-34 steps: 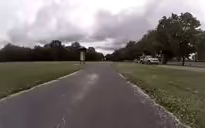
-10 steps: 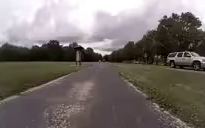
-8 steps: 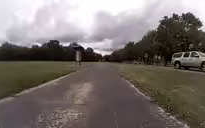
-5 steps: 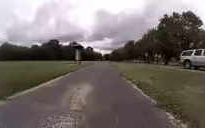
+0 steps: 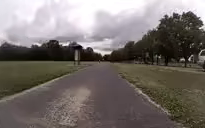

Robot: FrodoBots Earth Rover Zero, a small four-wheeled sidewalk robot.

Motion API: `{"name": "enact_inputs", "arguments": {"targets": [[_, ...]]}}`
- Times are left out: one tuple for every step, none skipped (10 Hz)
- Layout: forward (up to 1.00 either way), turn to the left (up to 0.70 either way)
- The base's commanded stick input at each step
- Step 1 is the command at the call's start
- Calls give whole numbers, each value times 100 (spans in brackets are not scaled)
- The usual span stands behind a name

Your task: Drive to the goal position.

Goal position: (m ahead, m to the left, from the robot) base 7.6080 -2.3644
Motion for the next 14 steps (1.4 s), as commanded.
{"name": "enact_inputs", "arguments": {"targets": [[70, 0], [70, 0], [70, 0], [70, 0], [70, 0], [70, 0], [70, 0], [70, 0], [70, 0], [70, 0], [70, 0], [70, 0], [70, 0], [70, 0]]}}
